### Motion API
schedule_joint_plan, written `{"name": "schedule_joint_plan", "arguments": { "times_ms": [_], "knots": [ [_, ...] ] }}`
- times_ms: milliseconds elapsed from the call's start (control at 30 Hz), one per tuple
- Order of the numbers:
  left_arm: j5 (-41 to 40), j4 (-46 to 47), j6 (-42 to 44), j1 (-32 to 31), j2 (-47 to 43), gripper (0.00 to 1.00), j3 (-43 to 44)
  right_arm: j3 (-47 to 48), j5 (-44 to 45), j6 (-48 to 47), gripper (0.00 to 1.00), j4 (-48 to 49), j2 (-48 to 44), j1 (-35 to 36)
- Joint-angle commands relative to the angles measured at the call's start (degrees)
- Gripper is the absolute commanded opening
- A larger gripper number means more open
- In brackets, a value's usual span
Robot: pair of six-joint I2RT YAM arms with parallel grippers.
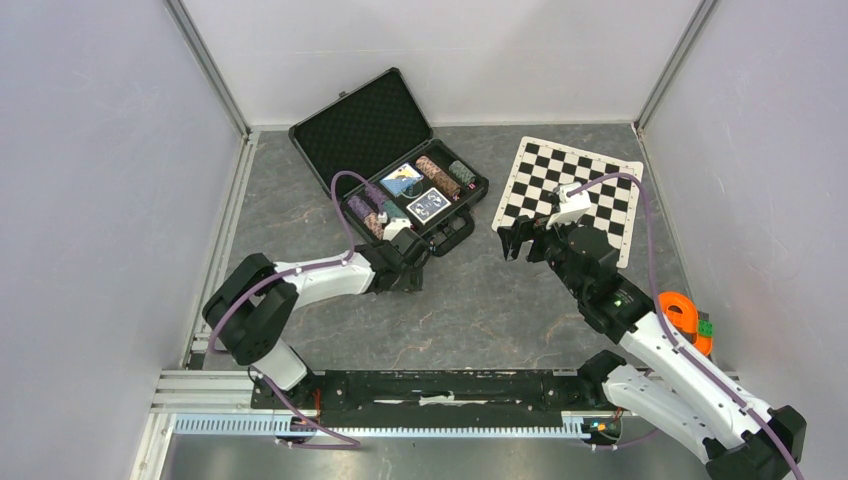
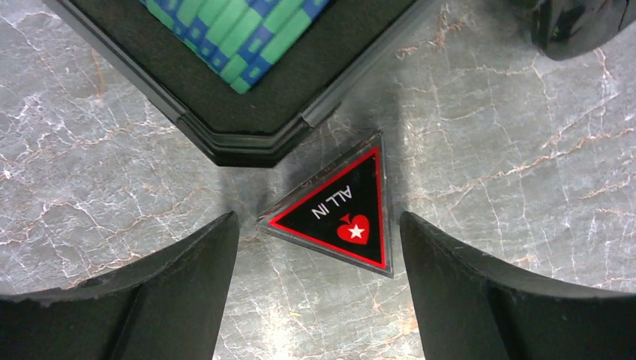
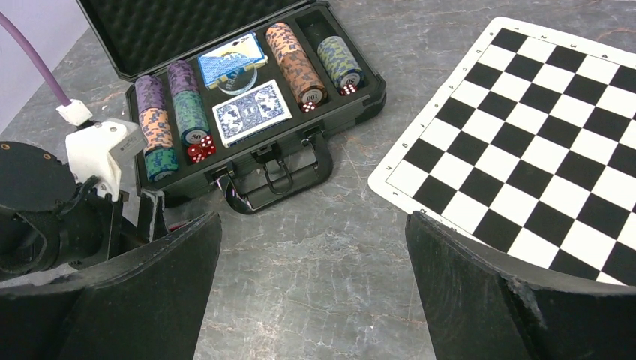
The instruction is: Pack up texas hold em set
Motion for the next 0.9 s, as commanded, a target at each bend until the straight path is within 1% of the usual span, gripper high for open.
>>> {"name": "schedule_joint_plan", "arguments": {
  "times_ms": [0,100,233,533,700,800,867],
  "knots": [
    [-0.9,2.1,-2.8,1.3,0.0,0.84,-0.9,-0.2,0.6,-0.5,0.98,0.9,-0.4,-0.2],
    [-0.5,2.9,-2.7,1.5,0.1,0.8,-1.4,0.0,0.3,-0.4,0.98,1.0,-0.2,-0.2],
    [0.6,3.3,-2.8,1.6,0.0,0.71,-1.7,0.1,0.4,-0.3,0.98,1.0,-0.1,-0.2],
    [2.7,0.3,-2.5,1.5,-6.4,0.63,-2.6,-0.2,0.0,0.1,0.98,1.2,0.2,-0.2],
    [5.9,-6.2,-1.4,1.4,-11.2,0.62,-0.3,-0.2,-0.4,0.4,0.98,1.4,0.4,-0.2],
    [9.2,-8.6,-0.2,1.4,-15.1,0.62,0.7,-0.5,-0.1,0.3,0.98,1.4,0.1,-0.1],
    [10.0,-10.1,1.1,1.4,-17.0,0.62,2.4,-0.8,-0.1,0.4,0.98,1.9,0.0,-0.2]
  ]
}}
